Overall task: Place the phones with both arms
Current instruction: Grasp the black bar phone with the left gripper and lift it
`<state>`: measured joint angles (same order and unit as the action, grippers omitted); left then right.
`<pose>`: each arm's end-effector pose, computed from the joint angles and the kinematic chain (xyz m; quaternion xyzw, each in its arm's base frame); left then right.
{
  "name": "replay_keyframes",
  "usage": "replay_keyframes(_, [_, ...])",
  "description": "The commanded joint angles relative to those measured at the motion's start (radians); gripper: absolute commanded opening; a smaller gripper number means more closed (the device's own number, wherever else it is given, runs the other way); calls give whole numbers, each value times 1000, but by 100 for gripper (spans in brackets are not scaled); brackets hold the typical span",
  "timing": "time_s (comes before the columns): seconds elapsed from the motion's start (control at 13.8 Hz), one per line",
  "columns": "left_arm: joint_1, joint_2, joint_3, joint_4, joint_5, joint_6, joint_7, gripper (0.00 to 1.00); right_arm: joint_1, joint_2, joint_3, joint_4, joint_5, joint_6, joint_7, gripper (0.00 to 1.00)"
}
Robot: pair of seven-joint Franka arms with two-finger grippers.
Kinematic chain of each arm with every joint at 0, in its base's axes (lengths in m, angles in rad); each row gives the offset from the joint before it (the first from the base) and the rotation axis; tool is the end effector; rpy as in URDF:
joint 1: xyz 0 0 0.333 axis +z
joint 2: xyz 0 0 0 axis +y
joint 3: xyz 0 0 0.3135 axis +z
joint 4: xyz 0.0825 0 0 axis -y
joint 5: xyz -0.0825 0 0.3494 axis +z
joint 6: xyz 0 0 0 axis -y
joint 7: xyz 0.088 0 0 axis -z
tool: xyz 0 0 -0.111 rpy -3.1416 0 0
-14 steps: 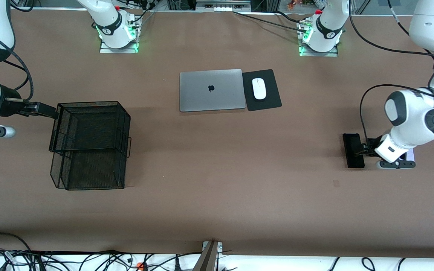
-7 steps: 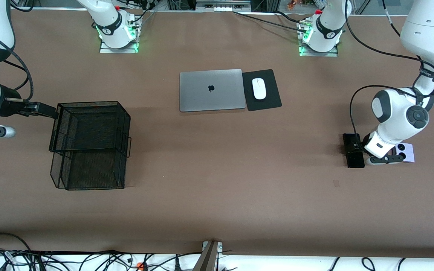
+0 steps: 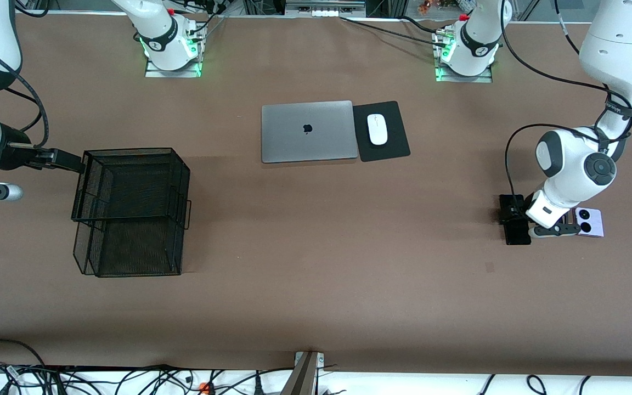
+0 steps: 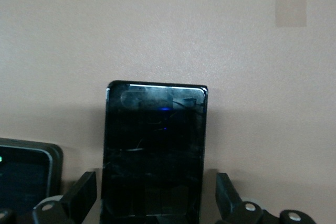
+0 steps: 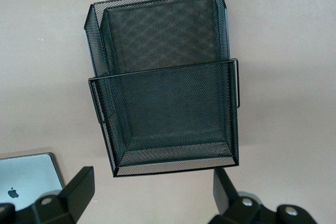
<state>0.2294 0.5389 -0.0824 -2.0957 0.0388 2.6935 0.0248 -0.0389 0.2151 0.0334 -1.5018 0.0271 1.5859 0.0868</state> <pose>0.5621 0.0826 0.1897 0.9982 0.0503 0.0315 0.0093 0.5779 -0.0021 0.5310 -0.9966 0.0473 0.0660 0.0144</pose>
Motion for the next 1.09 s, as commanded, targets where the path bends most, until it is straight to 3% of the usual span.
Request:
replay_keyframes(0.0, [-5,19,-2,-3,-5,26,-2,100,-6,-10,6,0,-1,-14,5,100])
replay_keyframes(0.29, [-7,26,-2,-1,-2,26,-2,100,-7,-8,6,0,1,-12,2,100])
replay_keyframes(0.51, [-7,32,0,5,-2,26,-2,71,-9,-8,6,0,1,-12,4,100])
replay_keyframes(0.8, [-7,32,-2,14,-2,22,-14,22,-10,-8,6,0,2,-12,2,100])
replay_keyframes(1.02, [-18,30,-2,75,-2,-64,-42,7,-10,-8,6,2,2,-12,2,100])
